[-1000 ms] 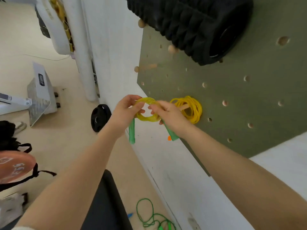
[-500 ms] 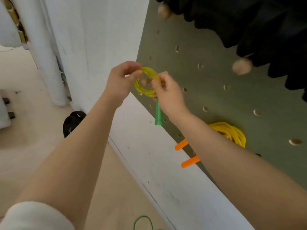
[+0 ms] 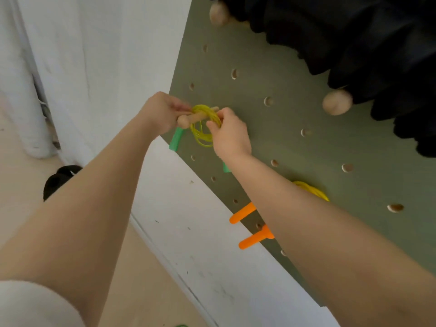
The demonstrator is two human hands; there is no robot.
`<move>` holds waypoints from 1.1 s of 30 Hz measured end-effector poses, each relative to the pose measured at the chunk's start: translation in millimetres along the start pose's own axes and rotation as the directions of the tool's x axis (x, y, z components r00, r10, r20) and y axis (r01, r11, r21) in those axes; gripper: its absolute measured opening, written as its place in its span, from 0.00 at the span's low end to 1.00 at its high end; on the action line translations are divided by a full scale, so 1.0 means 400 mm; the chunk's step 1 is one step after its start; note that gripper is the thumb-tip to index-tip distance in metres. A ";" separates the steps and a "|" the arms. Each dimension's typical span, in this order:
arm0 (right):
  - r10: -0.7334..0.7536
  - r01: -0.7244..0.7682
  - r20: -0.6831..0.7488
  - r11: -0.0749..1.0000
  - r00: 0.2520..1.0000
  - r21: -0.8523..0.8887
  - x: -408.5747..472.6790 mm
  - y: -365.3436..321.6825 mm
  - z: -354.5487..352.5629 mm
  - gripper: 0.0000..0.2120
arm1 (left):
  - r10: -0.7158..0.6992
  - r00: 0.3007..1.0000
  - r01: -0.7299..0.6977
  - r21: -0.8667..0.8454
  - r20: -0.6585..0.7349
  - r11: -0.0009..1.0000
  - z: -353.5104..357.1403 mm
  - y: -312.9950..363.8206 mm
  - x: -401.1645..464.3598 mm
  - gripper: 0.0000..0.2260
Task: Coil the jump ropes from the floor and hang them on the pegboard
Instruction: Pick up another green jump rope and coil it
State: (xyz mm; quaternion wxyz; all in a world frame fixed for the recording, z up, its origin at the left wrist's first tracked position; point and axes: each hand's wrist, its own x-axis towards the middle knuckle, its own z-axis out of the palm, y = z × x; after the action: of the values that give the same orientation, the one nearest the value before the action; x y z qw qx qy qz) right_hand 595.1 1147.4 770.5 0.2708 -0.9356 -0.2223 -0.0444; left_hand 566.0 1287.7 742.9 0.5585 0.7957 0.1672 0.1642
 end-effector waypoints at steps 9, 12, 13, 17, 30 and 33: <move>0.020 -0.031 -0.053 0.978 0.998 -0.207 -0.017 0.020 -0.009 0.16 | -0.121 0.990 0.135 -0.211 0.076 0.968 0.025 0.076 -0.017 0.06; 0.080 -0.079 0.005 0.994 0.997 -0.069 -0.020 0.026 -0.025 0.13 | 0.090 0.996 -0.075 0.624 0.008 0.778 0.076 0.093 -0.030 0.15; 0.081 -0.080 0.022 0.996 0.996 -0.044 -0.026 0.029 -0.030 0.11 | 0.144 0.989 -0.074 0.753 -0.028 0.654 0.086 0.095 -0.035 0.15; 0.040 -0.038 0.055 0.999 0.998 -0.037 -0.063 0.045 -0.050 0.08 | 0.322 0.946 -0.172 0.771 -0.045 0.613 0.106 0.097 -0.074 0.21; -0.365 0.369 0.408 0.927 0.837 0.072 -0.367 0.160 -0.254 0.07 | -0.058 0.987 -0.019 0.477 0.147 0.879 0.318 0.067 -0.475 0.12; -0.559 0.612 0.412 0.791 0.720 0.005 -0.446 0.183 -0.287 0.08 | -0.264 0.956 0.173 0.479 0.129 0.861 0.388 0.074 -0.558 0.14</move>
State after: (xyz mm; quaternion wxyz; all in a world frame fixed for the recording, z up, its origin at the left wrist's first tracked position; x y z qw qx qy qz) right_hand 471.6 961.8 796.0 0.1305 -0.8217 -0.5529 0.0458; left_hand 439.3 1048.5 704.1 0.3810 0.8935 0.2369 -0.0215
